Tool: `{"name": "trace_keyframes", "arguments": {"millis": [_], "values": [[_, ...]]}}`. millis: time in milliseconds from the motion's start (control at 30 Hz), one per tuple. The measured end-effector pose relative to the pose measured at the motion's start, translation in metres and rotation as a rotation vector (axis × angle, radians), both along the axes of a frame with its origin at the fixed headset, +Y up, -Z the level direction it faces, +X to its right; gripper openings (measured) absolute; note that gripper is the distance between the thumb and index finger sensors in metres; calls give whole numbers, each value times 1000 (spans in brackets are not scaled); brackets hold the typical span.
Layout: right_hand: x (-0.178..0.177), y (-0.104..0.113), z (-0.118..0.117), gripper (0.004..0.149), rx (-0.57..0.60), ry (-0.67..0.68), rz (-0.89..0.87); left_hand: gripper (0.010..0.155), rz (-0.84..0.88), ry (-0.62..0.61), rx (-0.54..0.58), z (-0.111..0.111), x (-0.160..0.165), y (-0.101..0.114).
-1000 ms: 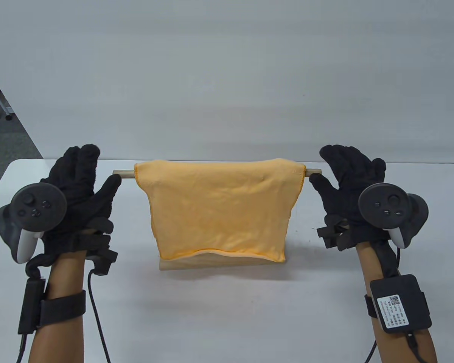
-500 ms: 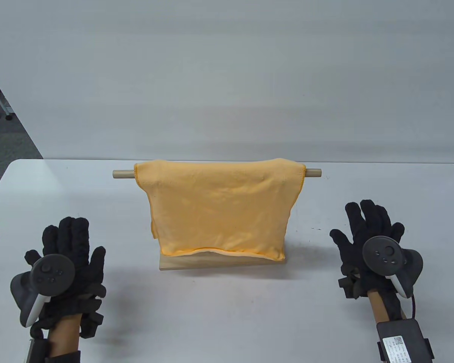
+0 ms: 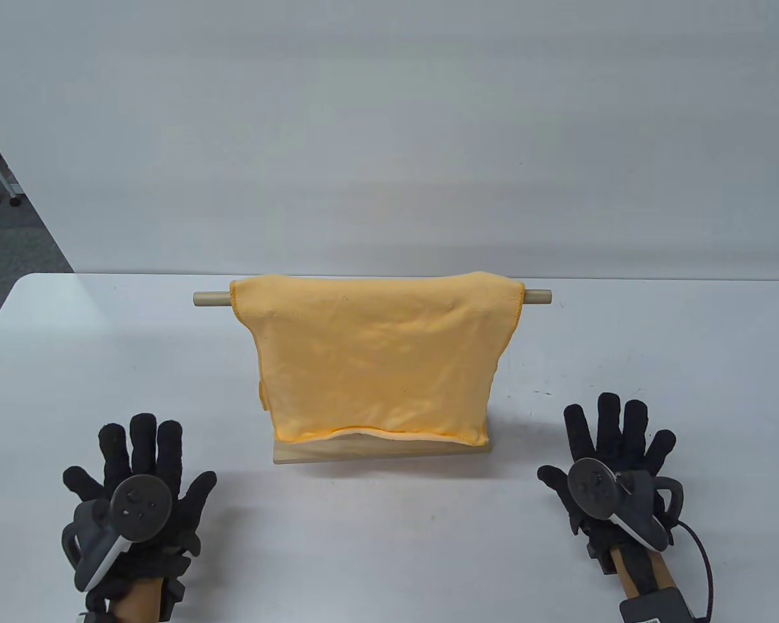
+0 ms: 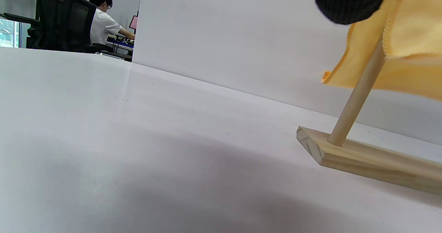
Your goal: Drape rectangular towel over desktop hanging rack bar
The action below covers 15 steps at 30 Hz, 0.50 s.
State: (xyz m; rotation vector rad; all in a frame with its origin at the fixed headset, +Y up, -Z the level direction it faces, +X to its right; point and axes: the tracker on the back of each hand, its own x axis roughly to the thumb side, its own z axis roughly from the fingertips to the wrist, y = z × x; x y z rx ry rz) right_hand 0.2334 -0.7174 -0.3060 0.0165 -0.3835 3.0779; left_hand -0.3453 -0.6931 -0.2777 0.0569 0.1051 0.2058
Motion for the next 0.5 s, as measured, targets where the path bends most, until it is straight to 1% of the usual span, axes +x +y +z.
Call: {"name": "trace_keyframes", "arguments": {"millis": [300,500], "values": [[-3,-7,4,91,-76,-18,32,91,-36,23,-48,2,-1,-7],[-4,-8,4,91,-95,-24,28,91,-37,35,-58,3,-1,-7]]}}
